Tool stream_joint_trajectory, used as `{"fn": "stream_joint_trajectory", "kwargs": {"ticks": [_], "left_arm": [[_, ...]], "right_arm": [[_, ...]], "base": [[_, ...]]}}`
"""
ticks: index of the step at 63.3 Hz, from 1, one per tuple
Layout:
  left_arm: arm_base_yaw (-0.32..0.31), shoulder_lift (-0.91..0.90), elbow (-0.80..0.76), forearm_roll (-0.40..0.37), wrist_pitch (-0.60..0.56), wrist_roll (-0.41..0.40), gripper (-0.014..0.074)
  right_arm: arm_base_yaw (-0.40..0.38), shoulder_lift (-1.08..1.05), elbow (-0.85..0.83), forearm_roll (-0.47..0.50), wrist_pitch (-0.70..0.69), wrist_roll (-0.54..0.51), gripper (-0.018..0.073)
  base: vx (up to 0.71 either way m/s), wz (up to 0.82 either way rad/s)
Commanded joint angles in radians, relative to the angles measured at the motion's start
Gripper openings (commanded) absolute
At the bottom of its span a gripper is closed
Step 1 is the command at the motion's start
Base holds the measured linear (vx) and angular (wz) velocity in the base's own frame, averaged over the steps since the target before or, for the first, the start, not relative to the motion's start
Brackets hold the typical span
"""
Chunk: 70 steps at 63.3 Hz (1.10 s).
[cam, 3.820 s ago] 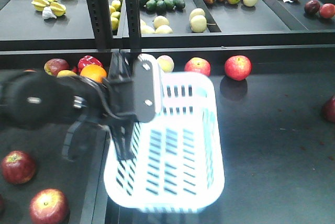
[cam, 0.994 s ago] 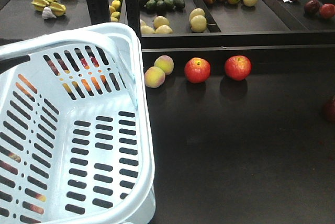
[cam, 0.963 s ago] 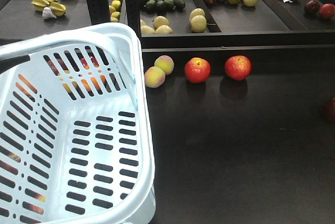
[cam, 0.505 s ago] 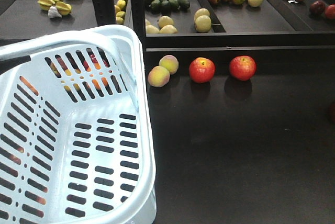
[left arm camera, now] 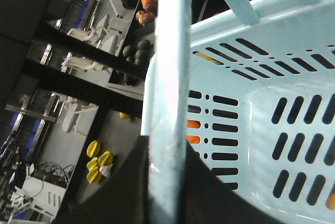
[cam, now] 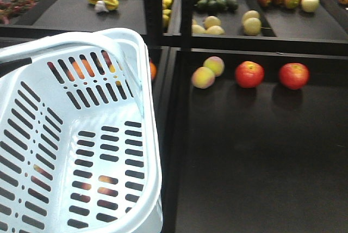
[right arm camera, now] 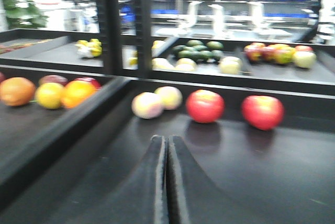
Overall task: Pick three apples into basket with both arms
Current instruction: 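Hold the basket in the left gripper while the base backs away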
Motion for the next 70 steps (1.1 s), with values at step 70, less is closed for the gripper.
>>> {"fn": "stream_joint_trajectory", "kwargs": {"ticks": [70], "left_arm": [[-0.002,-0.005,-0.034,0.001,-0.1,-0.016,-0.0007]], "right_arm": [[-0.001,-0.011,0.013,-0.006,-0.077,-0.008,-0.0009]], "base": [[-0.06,0.42]]}}
